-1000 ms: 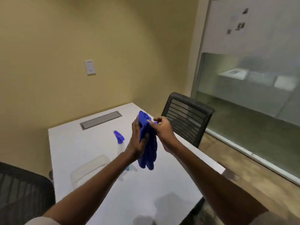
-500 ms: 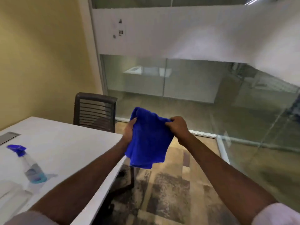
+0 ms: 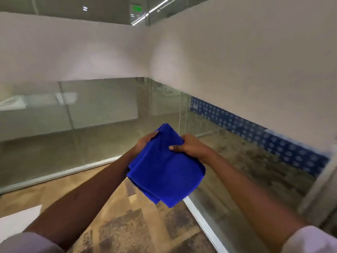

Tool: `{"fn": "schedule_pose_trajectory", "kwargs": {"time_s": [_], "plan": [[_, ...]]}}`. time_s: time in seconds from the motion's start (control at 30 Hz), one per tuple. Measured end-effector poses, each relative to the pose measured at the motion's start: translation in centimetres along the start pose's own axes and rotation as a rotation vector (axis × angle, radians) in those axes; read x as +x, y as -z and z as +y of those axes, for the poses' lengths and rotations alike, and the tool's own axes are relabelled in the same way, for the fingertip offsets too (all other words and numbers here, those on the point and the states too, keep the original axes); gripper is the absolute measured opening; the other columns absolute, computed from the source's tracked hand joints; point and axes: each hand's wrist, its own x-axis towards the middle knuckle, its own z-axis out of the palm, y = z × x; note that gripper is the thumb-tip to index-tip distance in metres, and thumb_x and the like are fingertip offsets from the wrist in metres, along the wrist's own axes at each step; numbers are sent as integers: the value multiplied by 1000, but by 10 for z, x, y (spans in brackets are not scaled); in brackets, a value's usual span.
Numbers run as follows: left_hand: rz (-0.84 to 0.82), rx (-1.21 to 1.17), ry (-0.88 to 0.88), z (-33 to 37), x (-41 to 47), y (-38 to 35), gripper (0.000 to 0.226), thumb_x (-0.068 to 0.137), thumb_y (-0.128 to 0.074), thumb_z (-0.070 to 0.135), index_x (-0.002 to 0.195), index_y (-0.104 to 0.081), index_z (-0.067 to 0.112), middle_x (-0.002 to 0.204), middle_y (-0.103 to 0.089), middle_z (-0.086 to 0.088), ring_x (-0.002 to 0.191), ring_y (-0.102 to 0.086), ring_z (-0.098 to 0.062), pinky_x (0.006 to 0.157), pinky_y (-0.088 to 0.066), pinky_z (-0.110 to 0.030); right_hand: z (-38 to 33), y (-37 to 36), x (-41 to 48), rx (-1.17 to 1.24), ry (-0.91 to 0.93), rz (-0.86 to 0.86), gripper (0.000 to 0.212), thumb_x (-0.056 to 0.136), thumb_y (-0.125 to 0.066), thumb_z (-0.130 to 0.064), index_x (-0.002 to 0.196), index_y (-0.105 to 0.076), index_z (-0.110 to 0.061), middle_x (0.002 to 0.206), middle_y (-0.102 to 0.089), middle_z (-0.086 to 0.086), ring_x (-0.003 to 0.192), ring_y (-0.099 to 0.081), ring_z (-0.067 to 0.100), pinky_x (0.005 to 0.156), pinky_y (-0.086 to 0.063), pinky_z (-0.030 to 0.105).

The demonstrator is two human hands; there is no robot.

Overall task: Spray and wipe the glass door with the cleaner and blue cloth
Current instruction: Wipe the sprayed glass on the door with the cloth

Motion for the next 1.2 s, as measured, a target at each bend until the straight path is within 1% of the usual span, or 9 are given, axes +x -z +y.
{"fn": "schedule_pose_trajectory", "kwargs": {"time_s": [0.2,0.33,0.43,0.57,0.63,0.7,0.87,1.03,1.2], "plan": [[-367,157,81,-19,64,-63,51,75,-68,49,106,-74,9,104,-75,-11,94,-72,-24,78,-57,-35,31,65,-61,148,-120,417,15,76,-75,-29,80,-73,-15,80,-75,2,71,-71,15,60,-55,27],[-633,420,-202,-33,86,-129,94,58,-84,54,130,-55,2,126,-65,-14,115,-63,-27,97,-51,-42,47,97,-118,209,-188,674,19,81,-68,-22,64,-63,-16,59,-65,-3,56,-62,5,51,-45,22],[-705,582,-341,-51,92,-191,70,64,-83,36,123,-59,7,120,-68,-10,111,-66,-24,93,-54,-39,56,119,-167,323,-214,821,19,84,-67,-23,78,-70,-5,73,-73,11,66,-68,16,56,-50,26],[-718,616,-482,-76,94,-279,9,88,-69,8,97,-69,8,93,-77,-2,91,-71,-17,79,-57,-32,68,148,-240,393,-314,958,28,79,-73,-39,71,-70,-11,72,-74,9,67,-71,23,56,-53,28],[-742,621,-561,-81,87,-324,21,89,-63,-2,80,-67,16,74,-73,7,71,-66,1,65,-51,-18,77,160,-276,465,-362,1032,40,75,-76,-45,83,-71,-7,82,-76,13,77,-73,27,66,-59,35],[-792,652,-590,-87,78,-370,24,88,-62,-5,76,-63,16,73,-67,2,67,-60,-2,64,-47,-20,83,169,-311,518,-409,1052,55,72,-78,-51,100,-69,-4,95,-76,13,89,-73,27,81,-59,40],[-1092,860,-664,-92,57,-475,11,82,-69,13,73,-64,12,69,-63,1,69,-54,-13,64,-41,-28,80,188,-390,583,-357,1041,45,77,-76,-30,117,-66,-11,113,-71,12,106,-67,28,96,-52,43],[-1426,852,-595,-89,21,-560,35,75,-71,29,80,-61,-4,72,-56,-3,71,-48,-14,63,-34,-33,63,219,-464,526,-166,1208,44,75,-67,-20,113,-66,1,113,-68,24,103,-66,34,90,-52,41],[-1252,853,-921,-87,-21,-638,42,78,-70,49,94,-68,10,83,-69,-5,75,-60,-16,68,-44,-35,46,244,-518,437,-16,1591,25,74,-65,-22,88,-73,-4,88,-72,19,79,-67,29,69,-54,37]]}}
